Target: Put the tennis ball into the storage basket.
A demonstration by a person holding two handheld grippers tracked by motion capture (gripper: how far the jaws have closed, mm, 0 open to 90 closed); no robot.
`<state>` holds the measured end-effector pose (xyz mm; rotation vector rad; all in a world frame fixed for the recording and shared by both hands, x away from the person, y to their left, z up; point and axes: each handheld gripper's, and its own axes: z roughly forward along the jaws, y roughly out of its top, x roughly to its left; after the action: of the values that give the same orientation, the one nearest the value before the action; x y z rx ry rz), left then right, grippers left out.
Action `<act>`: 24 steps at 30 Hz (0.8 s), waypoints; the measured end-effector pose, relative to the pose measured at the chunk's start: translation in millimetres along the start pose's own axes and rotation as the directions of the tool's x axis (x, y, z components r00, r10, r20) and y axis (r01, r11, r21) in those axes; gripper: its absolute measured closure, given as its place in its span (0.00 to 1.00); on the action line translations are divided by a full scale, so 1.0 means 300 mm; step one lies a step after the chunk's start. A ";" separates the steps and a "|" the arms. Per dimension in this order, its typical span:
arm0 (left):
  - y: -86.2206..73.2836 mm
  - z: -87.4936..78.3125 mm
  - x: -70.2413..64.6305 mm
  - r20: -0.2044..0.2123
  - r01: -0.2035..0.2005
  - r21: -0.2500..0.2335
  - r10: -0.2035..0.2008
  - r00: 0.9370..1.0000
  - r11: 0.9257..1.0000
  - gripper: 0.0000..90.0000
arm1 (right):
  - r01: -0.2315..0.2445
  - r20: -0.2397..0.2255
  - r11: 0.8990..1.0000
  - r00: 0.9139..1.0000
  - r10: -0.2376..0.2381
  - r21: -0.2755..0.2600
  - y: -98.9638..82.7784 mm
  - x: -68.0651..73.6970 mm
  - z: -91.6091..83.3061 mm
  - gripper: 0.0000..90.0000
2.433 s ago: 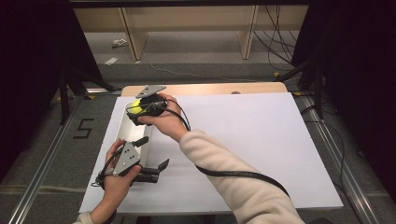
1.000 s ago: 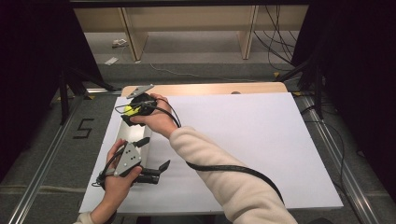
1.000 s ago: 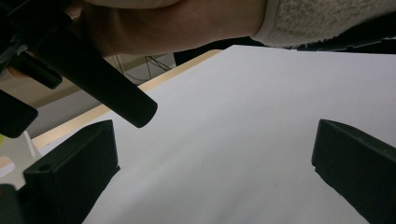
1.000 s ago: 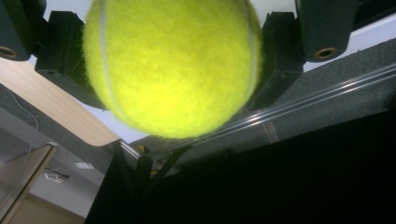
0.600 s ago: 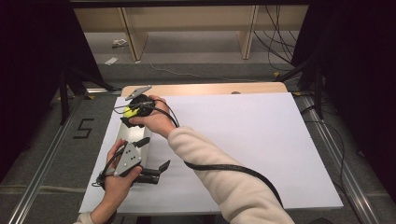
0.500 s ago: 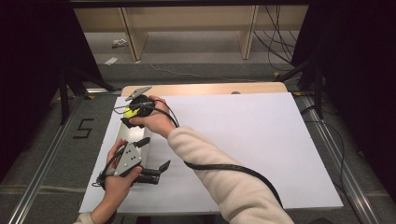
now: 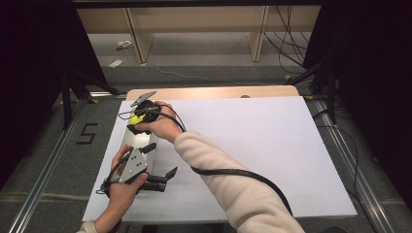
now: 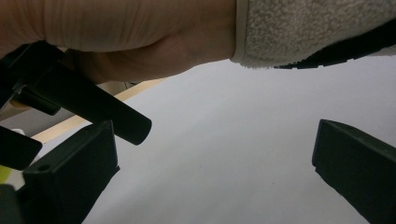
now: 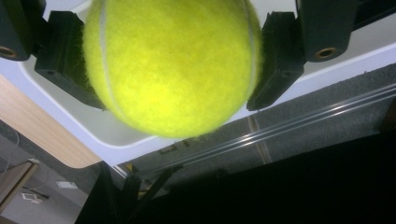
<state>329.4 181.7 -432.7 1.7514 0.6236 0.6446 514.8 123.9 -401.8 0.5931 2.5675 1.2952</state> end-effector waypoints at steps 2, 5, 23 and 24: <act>0.000 0.000 -0.001 0.001 0.000 0.000 0.000 1.000 1.000 0.00 | 0.001 -0.001 1.000 1.000 -0.001 0.005 0.000 0.001 0.002 0.28; 0.000 0.000 -0.001 0.000 0.000 0.001 0.000 1.000 1.000 0.00 | -0.002 0.000 1.000 1.000 0.002 0.008 -0.002 0.002 0.012 0.28; 0.000 0.000 0.000 0.002 0.001 0.000 -0.001 1.000 1.000 0.00 | -0.004 -0.009 1.000 1.000 0.005 0.026 -0.009 0.013 0.035 0.28; 0.000 0.000 0.000 0.003 0.002 -0.001 -0.002 1.000 1.000 0.00 | 0.001 -0.005 1.000 1.000 -0.001 0.026 -0.010 0.012 0.036 0.28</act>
<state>329.4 181.8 -432.7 1.7506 0.6227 0.6409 514.6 131.6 -410.7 0.5942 2.5920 1.2669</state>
